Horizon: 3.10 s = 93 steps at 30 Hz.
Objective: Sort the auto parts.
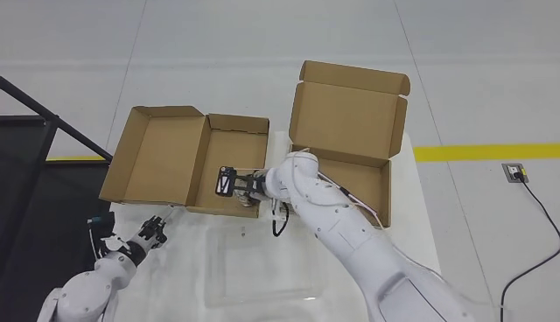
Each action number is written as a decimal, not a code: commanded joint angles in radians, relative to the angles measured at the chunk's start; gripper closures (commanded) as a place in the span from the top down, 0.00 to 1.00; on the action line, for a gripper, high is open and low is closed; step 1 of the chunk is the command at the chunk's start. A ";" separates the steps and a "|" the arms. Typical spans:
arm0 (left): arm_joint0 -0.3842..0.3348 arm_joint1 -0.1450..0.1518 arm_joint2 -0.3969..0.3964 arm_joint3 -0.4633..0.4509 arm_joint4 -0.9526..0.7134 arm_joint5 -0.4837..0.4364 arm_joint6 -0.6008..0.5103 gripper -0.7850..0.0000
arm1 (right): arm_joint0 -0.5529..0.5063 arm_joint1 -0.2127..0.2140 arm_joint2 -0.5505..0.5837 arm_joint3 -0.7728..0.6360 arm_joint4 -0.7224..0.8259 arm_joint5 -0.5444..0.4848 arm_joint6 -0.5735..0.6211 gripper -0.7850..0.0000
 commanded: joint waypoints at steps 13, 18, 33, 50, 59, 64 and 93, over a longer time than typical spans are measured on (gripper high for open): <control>0.032 0.000 -0.016 -0.019 -0.008 -0.039 -0.002 1.00 | 0.062 -0.054 -0.010 0.170 0.043 -0.036 0.006 0.18; 0.032 0.000 -0.017 -0.019 -0.009 -0.043 0.000 1.00 | 0.069 -0.063 -0.013 0.191 0.044 -0.041 0.002 0.38; 0.030 0.000 -0.022 -0.011 -0.013 -0.049 -0.004 1.00 | 0.077 -0.075 -0.019 0.212 0.038 -0.042 -0.009 0.60; 0.044 0.001 -0.051 -0.016 -0.049 -0.102 -0.011 1.00 | 0.063 -0.039 -0.066 0.147 -0.125 0.015 -0.361 0.79; 0.105 0.005 -0.107 -0.034 -0.112 -0.297 -0.049 1.00 | 0.028 0.031 -0.085 0.081 -0.279 0.085 -0.698 0.84; 0.149 0.007 -0.140 -0.020 -0.167 -0.480 -0.091 1.00 | -0.003 0.079 -0.091 0.023 -0.371 0.146 -0.892 0.91; 0.176 0.012 -0.160 0.029 -0.279 -0.679 -0.186 1.00 | -0.111 0.204 -0.035 -0.176 -0.507 0.225 -1.132 1.00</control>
